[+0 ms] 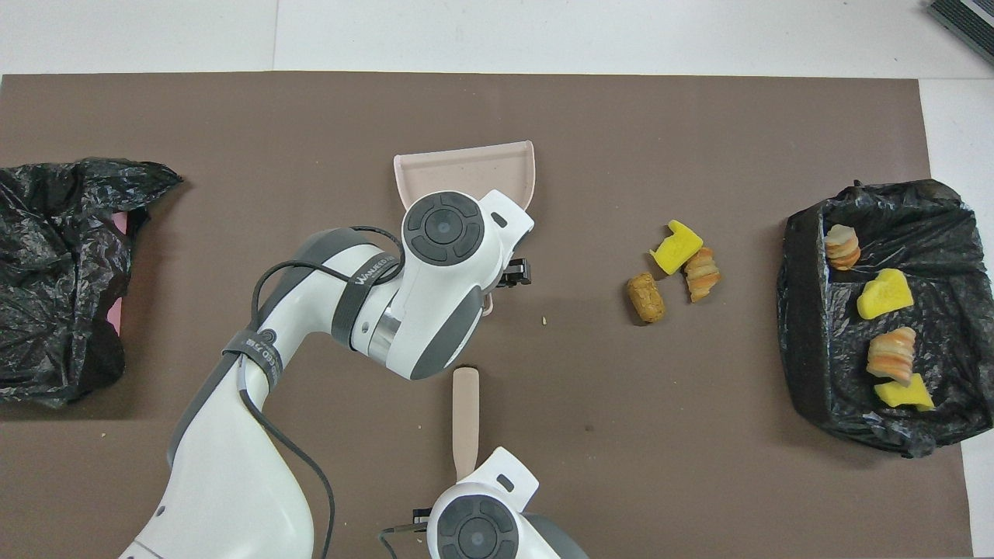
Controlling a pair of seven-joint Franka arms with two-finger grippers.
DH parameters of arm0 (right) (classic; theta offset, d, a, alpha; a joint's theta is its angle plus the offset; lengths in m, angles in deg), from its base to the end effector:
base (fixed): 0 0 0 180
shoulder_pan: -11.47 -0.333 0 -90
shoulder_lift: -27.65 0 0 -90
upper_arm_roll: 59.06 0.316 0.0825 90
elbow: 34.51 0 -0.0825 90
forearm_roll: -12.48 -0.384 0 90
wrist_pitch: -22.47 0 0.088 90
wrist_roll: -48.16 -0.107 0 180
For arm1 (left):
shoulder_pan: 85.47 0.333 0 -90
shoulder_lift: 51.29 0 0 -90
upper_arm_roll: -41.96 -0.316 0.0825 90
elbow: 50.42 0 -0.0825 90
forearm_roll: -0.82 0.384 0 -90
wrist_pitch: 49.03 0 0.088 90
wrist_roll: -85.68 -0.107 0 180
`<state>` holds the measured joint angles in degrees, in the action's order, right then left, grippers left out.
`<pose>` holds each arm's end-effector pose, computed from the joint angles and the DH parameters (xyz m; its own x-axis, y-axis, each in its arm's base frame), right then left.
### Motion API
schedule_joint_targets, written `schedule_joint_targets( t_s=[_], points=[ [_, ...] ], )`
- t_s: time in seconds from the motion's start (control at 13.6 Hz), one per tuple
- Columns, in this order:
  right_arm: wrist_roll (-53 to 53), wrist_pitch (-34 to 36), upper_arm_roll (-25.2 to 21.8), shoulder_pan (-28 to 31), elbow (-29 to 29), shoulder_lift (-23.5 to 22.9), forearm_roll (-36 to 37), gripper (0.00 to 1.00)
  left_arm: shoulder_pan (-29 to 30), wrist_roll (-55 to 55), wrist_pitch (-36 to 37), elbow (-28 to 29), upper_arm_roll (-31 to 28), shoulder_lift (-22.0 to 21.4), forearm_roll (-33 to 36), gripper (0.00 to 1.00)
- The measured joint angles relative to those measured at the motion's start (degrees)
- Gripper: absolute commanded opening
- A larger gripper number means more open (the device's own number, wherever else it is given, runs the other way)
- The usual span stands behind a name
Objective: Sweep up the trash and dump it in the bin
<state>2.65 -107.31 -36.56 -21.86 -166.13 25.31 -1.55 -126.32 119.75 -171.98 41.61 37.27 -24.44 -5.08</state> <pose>0.2810 0.4251 0.3273 0.9803 0.0233 -0.1959 0.0094 -0.9974 -0.0719 0.5485 -0.4151 0.3649 0.9995 0.0075 0.0296 0.0050 -0.9964 0.0844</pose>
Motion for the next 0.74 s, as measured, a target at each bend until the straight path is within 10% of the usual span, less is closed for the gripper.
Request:
schedule_joint_targets(
  t_s=[0.15, 0.22, 0.74],
  points=[
    [0.0, 1.8, -0.2, 0.0, 0.2, 0.3, 0.4, 0.00, 0.0, 0.0, -0.3, 0.0, 0.0, 0.1, 1.4, 0.34],
    [0.0, 3.5, -0.4, 0.1, 0.4, 0.9, 1.2, 0.00, 0.0, 0.0, -0.7, 0.0, 0.0, 0.2, 1.9, 0.00],
    [12.0, 24.8, -0.9, 12.5, 1.3, 15.1, 3.4, 0.00, 0.1, -1.0, -1.0, -0.1, -0.2, 0.4, 4.7, 0.00]
  ],
)
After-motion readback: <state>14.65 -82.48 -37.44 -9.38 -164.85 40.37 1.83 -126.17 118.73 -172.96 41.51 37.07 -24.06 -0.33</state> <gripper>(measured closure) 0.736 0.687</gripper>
